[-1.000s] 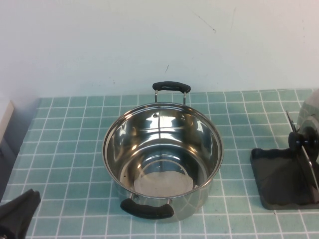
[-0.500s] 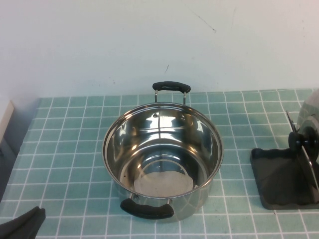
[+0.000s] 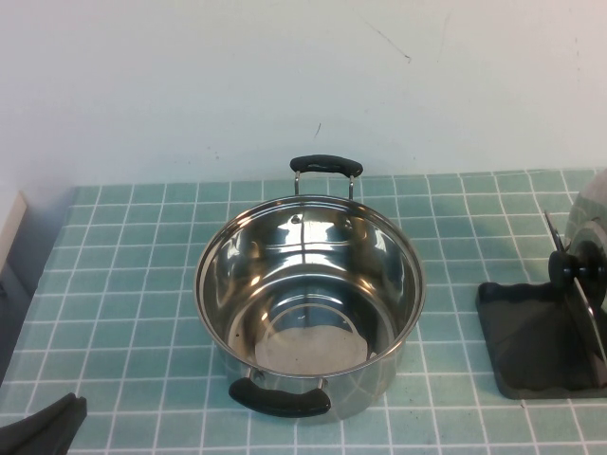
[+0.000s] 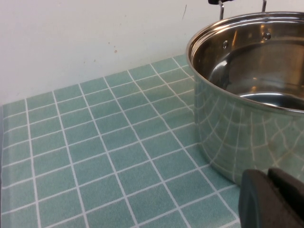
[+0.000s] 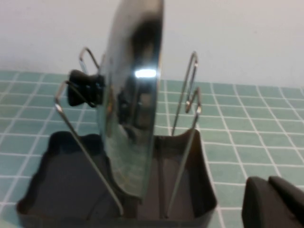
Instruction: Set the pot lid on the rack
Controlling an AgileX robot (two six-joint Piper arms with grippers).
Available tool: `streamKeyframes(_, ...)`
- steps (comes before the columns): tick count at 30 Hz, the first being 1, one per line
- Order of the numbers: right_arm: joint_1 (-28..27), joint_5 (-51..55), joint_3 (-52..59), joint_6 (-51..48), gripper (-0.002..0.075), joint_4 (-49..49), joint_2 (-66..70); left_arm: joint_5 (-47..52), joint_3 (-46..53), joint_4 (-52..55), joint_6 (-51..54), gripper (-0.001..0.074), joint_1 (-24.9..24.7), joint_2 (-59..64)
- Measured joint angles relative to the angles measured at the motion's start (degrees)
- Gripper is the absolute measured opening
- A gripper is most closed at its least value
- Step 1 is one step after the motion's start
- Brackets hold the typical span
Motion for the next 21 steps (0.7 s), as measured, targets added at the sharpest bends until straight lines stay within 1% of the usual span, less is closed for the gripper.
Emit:
streamKeyframes(2,-3.4,-1.6,1.6,-1.2,-0.0001,0.4,-0.1,0.0,0.0,0.0,0.0,-0.0001,0.0,0.0)
streamKeyframes(4,-5.2,-4.0,3.2,-1.7,-0.0001,1.3,-0.1,0.0,0.0,0.1,0.0,-0.0002,0.0,0.0)
streamKeyframes(7,-5.1,-4.2,3.7,-1.7,-0.0001,3.6,-0.1,0.0,0.0,0.2,0.0,-0.0002,0.0,0.0)
streamKeyframes(14,-2.1,-0.7,3.8,0.9,-0.0001,5.0,-0.2,0.0,0.0,0.2,-0.2,-0.0002,0.0,0.0)
streamKeyframes(21,-2.0,0.6,3.8,1.6,-0.0001,4.8,-0.2,0.0,0.0,0.2,-0.2,-0.0002,0.0,0.0)
